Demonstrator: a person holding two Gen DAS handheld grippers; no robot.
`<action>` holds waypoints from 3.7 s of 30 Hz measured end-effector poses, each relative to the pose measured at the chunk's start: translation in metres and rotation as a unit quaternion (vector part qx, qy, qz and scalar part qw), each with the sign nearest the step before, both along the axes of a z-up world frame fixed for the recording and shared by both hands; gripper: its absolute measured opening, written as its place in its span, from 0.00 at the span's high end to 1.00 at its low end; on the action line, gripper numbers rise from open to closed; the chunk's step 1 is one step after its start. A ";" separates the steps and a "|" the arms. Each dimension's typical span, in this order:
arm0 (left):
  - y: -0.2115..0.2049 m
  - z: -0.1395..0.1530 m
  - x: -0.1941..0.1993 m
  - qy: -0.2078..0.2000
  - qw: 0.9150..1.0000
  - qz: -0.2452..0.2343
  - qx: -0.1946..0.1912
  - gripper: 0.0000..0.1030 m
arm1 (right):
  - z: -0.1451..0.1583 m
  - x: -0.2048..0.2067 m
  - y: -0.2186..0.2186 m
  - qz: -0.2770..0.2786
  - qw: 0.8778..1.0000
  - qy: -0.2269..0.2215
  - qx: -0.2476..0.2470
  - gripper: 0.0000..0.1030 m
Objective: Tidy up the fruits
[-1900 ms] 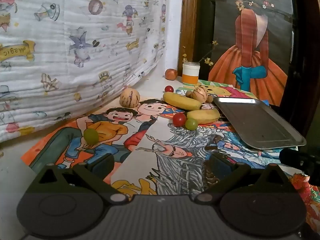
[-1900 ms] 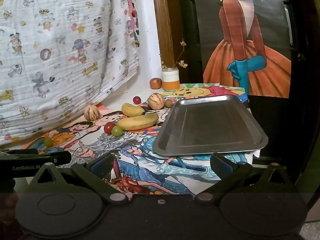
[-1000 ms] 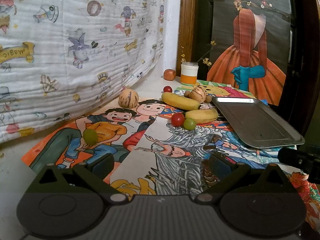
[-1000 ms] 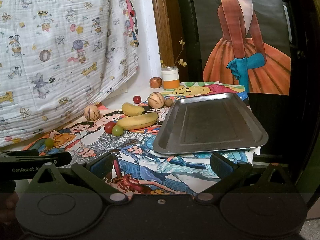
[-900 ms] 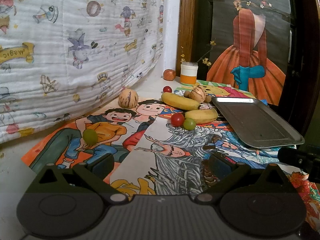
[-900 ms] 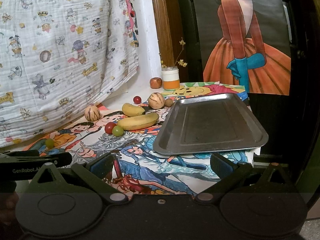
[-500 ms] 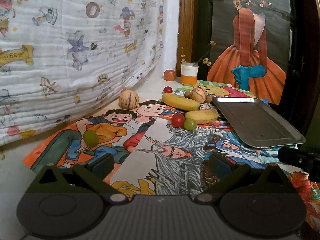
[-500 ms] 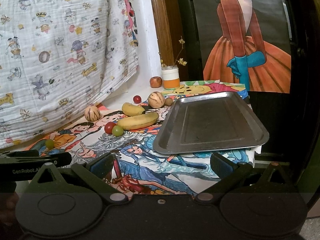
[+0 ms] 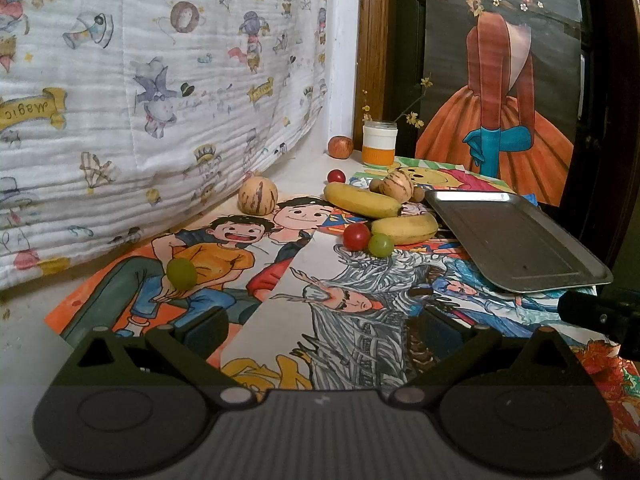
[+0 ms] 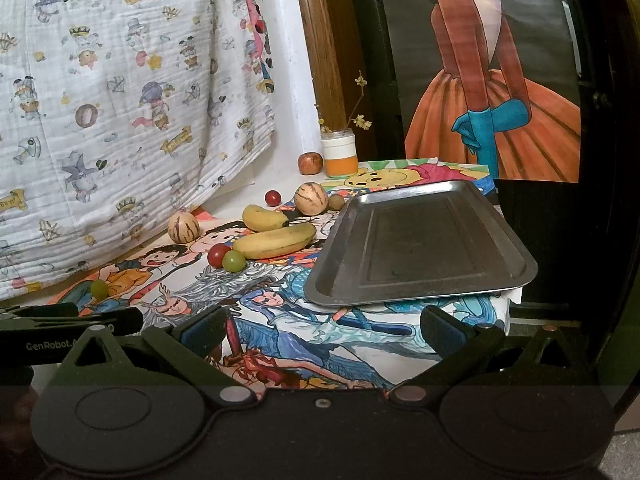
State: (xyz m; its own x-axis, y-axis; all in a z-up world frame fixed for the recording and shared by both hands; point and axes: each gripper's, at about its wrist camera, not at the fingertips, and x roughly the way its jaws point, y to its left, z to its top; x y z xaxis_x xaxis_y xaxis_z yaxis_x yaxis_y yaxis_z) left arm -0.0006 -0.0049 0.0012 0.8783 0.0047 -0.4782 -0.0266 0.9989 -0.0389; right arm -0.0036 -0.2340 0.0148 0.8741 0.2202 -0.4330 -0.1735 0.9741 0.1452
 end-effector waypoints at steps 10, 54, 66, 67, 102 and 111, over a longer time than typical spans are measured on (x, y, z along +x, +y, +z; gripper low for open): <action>0.001 -0.002 -0.001 0.000 1.000 0.002 -0.002 0.00 | 0.000 0.000 0.003 0.000 1.000 0.001 0.002 0.00; 0.037 0.055 -0.035 -0.024 0.998 0.001 -0.052 0.00 | 0.072 -0.048 0.001 0.058 0.995 -0.084 -0.021 0.00; 0.068 0.102 0.012 -0.034 0.998 -0.039 -0.026 0.00 | 0.156 0.031 -0.004 0.154 0.984 -0.071 -0.052 0.00; 0.068 0.102 0.019 -0.031 0.998 -0.049 -0.023 0.00 | 0.160 0.045 -0.006 0.162 0.984 -0.059 -0.039 0.00; 0.076 0.003 0.240 0.082 0.987 0.110 -0.080 0.13 | 0.012 0.289 0.095 0.297 0.940 0.069 -0.155 0.29; 0.076 -0.011 0.261 0.090 0.985 0.131 -0.067 0.25 | -0.011 0.318 0.116 0.295 0.942 0.099 -0.123 0.48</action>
